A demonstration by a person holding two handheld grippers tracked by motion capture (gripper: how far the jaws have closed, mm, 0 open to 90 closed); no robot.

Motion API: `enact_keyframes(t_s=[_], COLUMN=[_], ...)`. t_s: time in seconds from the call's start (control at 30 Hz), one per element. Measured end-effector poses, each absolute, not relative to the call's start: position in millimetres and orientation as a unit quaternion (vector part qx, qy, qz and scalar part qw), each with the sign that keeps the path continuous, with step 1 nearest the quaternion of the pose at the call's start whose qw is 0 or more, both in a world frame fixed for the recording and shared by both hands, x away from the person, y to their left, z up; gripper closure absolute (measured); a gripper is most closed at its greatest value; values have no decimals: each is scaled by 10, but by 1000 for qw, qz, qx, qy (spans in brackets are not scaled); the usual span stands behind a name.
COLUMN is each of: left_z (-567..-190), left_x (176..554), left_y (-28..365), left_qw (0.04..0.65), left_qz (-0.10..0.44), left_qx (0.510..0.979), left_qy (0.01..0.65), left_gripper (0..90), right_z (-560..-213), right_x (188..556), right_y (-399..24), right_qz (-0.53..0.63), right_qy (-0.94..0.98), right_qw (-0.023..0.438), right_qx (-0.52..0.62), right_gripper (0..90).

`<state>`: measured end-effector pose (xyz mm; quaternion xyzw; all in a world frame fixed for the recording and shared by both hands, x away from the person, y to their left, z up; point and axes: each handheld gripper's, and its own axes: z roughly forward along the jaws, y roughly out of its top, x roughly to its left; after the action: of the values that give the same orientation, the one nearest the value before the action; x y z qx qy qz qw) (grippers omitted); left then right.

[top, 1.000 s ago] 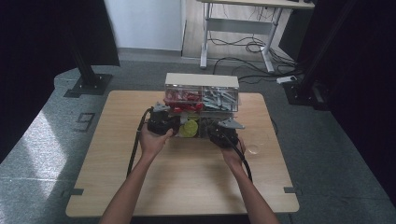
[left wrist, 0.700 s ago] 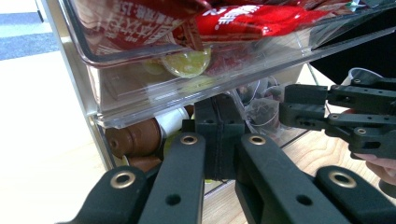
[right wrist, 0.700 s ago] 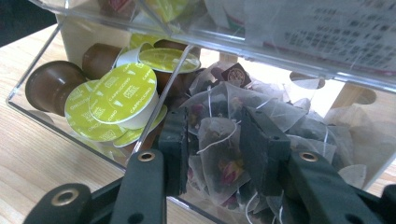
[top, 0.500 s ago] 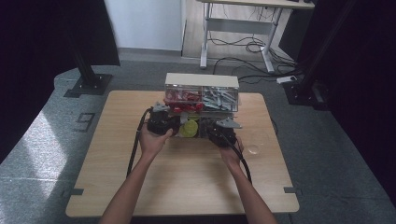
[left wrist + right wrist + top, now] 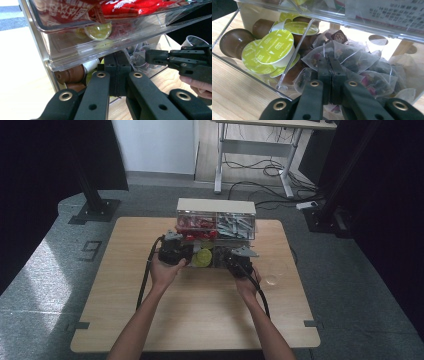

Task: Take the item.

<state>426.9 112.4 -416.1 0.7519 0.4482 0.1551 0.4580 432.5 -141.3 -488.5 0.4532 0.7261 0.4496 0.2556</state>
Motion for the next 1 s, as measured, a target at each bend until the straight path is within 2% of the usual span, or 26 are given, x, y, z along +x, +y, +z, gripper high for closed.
enact_keyframes(t_s=[1.0], left_z=[-4161], left_x=[4264], left_y=[1136], left_qw=[463], left_qz=[152], left_qx=[748], left_qy=[450], left_gripper=[900], right_z=[-4633], right_x=[4001], right_y=[-1651], right_qz=[494], right_qy=[712], right_qw=[265], right_qx=[423], right_gripper=[893])
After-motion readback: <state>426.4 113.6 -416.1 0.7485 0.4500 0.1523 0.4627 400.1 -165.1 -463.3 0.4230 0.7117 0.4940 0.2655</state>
